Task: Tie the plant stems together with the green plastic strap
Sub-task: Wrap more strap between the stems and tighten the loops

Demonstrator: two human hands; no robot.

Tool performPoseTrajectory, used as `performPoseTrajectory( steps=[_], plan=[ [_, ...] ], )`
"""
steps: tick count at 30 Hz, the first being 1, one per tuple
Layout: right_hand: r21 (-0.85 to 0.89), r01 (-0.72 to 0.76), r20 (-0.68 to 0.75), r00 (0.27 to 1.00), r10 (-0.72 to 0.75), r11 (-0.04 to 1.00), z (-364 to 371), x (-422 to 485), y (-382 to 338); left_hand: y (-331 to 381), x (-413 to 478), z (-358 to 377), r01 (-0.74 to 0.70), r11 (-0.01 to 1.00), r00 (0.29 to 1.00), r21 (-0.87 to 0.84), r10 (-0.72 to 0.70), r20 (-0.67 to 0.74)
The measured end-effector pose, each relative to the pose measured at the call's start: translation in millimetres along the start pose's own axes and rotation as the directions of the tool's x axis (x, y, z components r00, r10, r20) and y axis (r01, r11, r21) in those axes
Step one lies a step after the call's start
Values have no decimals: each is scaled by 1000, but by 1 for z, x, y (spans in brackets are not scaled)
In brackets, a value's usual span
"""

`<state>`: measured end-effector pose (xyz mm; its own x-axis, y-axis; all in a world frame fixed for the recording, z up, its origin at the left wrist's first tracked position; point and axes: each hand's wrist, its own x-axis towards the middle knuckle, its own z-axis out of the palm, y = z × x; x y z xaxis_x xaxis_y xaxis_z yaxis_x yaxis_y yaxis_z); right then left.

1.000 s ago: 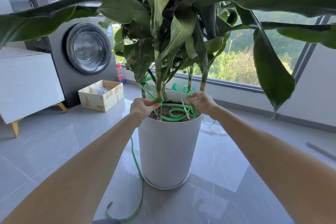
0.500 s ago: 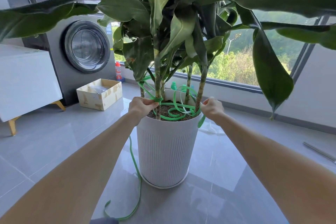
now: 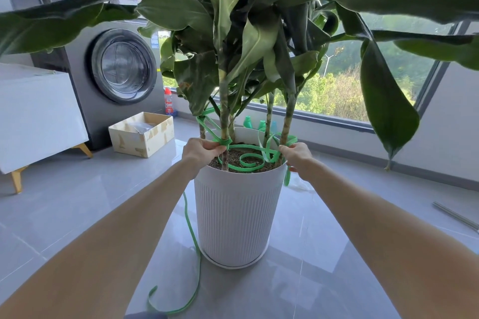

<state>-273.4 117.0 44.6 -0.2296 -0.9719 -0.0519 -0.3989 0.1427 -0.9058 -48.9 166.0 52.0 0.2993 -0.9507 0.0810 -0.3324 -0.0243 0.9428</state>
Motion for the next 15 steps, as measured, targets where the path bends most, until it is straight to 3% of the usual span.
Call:
performPoseTrajectory(
  steps=[3, 5, 8, 12, 15],
  plan=[
    [97, -7, -145, 989, 22, 995, -4, -1, -6, 1, -1, 0, -2, 1000, 1000, -4, 2, 2],
    [190, 55, -167, 986, -23, 980, -7, -5, -15, 1, -3, -1, 0, 1000, 1000, -13, 0, -3],
    [288, 136, -75, 990, -119, 948, -9, -14, -29, 2, -3, 0, 13, 1000, 1000, -20, -13, -5],
    [486, -22, 278, 952, -130, 874, -12, -31, -40, 3, -5, 0, 20, 999, 1000, -28, -20, -9],
    [364, -29, 347, 932, -107, 931, -12, -40, -46, 3, -6, 0, 25, 999, 1000, -25, -26, -15]
  ],
)
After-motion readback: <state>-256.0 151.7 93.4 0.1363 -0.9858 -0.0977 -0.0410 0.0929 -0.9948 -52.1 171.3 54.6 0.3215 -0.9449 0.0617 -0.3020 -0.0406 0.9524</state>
